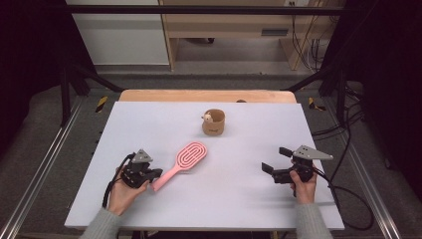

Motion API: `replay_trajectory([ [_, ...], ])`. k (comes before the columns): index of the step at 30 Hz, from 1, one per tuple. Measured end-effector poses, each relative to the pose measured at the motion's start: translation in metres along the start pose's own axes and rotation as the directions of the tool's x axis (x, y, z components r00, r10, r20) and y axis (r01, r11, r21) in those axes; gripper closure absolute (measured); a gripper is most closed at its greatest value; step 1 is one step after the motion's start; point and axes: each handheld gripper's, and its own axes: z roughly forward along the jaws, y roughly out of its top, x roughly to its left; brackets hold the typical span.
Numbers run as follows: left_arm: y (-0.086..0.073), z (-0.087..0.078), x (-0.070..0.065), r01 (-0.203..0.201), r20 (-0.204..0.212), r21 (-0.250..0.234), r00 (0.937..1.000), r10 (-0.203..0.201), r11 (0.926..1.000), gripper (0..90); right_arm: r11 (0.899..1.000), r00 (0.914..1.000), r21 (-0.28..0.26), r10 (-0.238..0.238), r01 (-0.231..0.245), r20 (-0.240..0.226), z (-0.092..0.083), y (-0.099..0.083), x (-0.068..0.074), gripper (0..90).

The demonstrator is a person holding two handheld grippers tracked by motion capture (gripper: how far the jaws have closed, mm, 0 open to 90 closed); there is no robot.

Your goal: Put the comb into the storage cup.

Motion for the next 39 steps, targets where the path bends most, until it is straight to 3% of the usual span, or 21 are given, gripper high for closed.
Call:
replay_trajectory([
  [18,-0.001,0.000,-0.001,-0.007,-0.020,-0.007,0.9998,0.007,0.9999,88.5,1.000,1.0000,0.001,-0.001,0.001,-0.001,0.000,0.000,0.000,0.4],
  [22,0.000,-0.005,0.003,0.006,-0.012,-0.037,0.9999,-0.006,0.9993,78.0,1.000,1.0000,0.003,-0.006,0.006,-0.001,0.000,0.000,0.000,0.4],
  [23,0.000,-0.007,0.004,0.013,-0.012,-0.050,0.9998,-0.014,0.9987,71.4,1.000,1.0000,0.003,-0.002,0.002,-0.001,0.000,0.000,0.000,0.4],
  [24,0.001,-0.008,0.004,0.022,-0.017,-0.063,0.9996,-0.023,0.9978,71.4,1.000,1.0000,0.003,-0.002,0.002,-0.001,0.000,0.000,0.000,0.4],
  [29,0.002,-0.016,0.008,0.046,-0.039,-0.100,0.9980,-0.050,0.9940,53.6,1.000,1.0000,0.002,-0.005,0.005,-0.001,0.000,0.000,0.000,0.4],
  [32,0.003,-0.019,0.009,0.044,-0.066,-0.125,0.9964,-0.053,0.9911,43.2,1.000,1.0000,0.004,-0.004,0.004,0.000,0.000,0.000,0.000,0.4],
  [39,0.004,-0.025,0.012,0.048,-0.068,-0.164,0.9959,-0.060,0.9853,28.6,1.000,1.0000,0.002,-0.003,0.003,0.000,0.001,0.000,0.000,0.4],
])
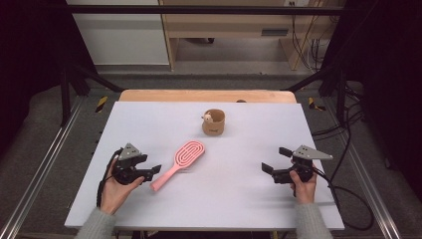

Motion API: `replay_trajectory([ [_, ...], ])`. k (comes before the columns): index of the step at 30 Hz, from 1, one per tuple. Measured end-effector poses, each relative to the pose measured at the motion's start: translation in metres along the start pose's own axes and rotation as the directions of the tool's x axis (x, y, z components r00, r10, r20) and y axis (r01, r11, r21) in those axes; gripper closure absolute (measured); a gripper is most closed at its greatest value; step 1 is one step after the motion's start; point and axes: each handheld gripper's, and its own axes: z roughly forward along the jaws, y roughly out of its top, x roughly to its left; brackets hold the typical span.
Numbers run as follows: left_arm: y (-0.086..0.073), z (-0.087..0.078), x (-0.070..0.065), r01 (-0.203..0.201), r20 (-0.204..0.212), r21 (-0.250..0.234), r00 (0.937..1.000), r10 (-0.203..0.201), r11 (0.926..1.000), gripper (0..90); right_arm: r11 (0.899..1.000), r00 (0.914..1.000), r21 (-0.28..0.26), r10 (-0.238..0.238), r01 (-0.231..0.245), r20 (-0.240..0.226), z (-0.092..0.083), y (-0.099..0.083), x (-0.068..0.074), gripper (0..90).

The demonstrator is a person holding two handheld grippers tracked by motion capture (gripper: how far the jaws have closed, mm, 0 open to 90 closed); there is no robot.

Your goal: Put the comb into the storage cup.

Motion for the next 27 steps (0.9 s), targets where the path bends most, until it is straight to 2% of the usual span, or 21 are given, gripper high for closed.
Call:
replay_trajectory([
  [7,0.003,-0.006,-0.001,0.009,-0.001,-0.028,1.0000,-0.009,0.9996,12.5,1.000,1.0000,0.000,-0.001,0.001,-0.001,0.000,0.000,0.000,0.4],
  [15,0.009,-0.013,-0.004,-0.015,0.006,-0.019,0.9999,0.015,0.9997,2.5,1.000,1.0000,0.001,-0.001,0.001,-0.001,0.000,0.000,0.000,0.4],
  [22,0.015,-0.019,-0.010,-0.029,-0.003,-0.022,0.9996,0.029,0.9993,0.0,1.000,1.0000,0.003,0.000,0.000,-0.002,0.000,0.000,0.000,0.4],
  [27,0.020,-0.023,-0.013,-0.039,0.007,-0.029,0.9992,0.039,0.9988,0.0,1.000,1.0000,0.004,-0.003,0.003,0.000,0.000,0.000,0.000,0.4],
])
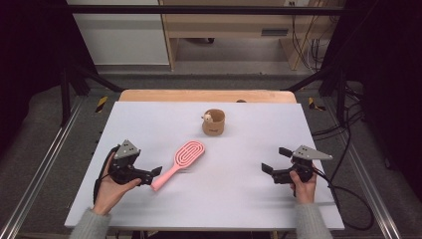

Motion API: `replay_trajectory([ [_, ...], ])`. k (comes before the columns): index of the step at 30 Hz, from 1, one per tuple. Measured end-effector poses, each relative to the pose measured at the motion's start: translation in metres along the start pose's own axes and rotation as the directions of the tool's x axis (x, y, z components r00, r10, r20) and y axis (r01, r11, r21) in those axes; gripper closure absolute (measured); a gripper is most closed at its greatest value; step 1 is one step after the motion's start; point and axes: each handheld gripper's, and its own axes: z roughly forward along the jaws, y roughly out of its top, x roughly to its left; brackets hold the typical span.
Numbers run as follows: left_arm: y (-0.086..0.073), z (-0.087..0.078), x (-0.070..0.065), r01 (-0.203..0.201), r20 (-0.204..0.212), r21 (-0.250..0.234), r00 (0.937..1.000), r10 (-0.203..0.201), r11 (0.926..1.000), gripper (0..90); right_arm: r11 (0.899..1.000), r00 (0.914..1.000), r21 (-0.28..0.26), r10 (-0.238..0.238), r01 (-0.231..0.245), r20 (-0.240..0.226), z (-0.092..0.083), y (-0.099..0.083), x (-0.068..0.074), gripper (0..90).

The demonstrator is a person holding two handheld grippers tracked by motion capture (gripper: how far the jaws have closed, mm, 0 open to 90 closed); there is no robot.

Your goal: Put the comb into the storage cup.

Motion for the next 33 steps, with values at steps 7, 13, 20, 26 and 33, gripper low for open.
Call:
replay_trajectory([
  [7,0.009,-0.004,-0.004,-0.026,0.021,-0.004,0.9994,0.026,0.9996,0.0,1.000,1.0000,0.000,-0.003,0.003,0.002,0.000,0.000,0.000,0.4],
  [13,0.015,0.002,-0.006,-0.038,0.028,0.012,0.9989,0.038,0.9992,0.0,1.000,1.0000,-0.001,0.000,0.000,0.003,0.000,0.000,0.000,0.4],
  [20,0.018,0.012,-0.008,-0.040,0.044,0.038,0.9983,0.039,0.9985,0.0,1.000,1.0000,-0.001,0.000,0.000,0.003,0.000,0.000,0.000,0.4],
  [26,0.019,0.020,-0.009,-0.044,0.044,0.054,0.9982,0.042,0.9975,0.0,1.000,1.0000,-0.002,-0.001,0.001,0.004,0.000,0.000,0.000,0.4],
  [33,0.019,0.031,-0.011,-0.045,0.050,0.082,0.9979,0.041,0.9956,0.0,1.000,1.0000,0.000,-0.001,0.001,0.003,0.000,0.000,0.000,0.4],
])
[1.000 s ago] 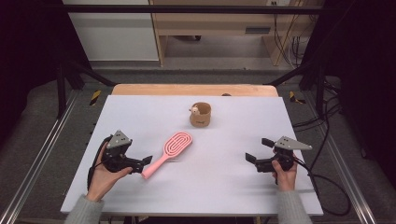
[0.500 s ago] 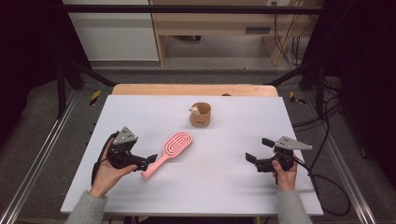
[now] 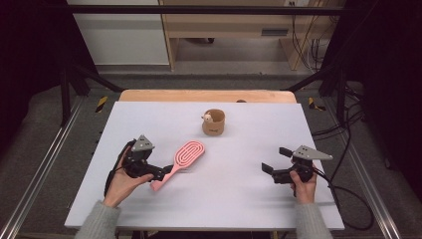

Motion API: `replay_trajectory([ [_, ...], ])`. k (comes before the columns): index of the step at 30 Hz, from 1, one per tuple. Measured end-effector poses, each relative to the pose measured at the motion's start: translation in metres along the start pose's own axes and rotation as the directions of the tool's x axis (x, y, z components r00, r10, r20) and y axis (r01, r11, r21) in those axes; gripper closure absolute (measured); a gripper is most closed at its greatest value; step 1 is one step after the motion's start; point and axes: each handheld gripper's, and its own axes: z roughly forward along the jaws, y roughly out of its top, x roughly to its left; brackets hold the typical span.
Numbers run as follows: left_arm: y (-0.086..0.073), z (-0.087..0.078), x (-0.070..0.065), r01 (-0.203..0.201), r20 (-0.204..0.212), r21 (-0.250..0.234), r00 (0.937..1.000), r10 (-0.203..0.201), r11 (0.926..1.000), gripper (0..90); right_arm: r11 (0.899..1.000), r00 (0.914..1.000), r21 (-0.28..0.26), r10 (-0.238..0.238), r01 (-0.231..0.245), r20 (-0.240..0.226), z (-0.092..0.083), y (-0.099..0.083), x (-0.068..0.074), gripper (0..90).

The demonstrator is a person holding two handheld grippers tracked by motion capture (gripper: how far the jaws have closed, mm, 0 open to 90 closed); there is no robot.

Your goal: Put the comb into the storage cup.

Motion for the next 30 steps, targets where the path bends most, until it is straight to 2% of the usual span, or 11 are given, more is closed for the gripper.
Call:
replay_trajectory([
  [10,-0.003,0.011,-0.002,0.001,0.005,0.029,1.0000,-0.001,0.9996,0.0,1.000,1.0000,0.001,-0.003,0.003,0.001,0.000,0.000,0.000,0.4],
  [25,-0.012,0.035,-0.009,-0.015,0.003,0.107,0.9999,0.015,0.9941,0.4,1.000,1.0000,0.003,0.000,0.000,0.001,0.001,0.000,0.000,0.4],
  [30,-0.014,0.038,-0.010,-0.014,-0.002,0.116,0.9999,0.014,0.9931,1.8,1.000,1.0000,0.004,-0.001,0.001,0.002,0.001,-0.001,0.000,0.4],
])
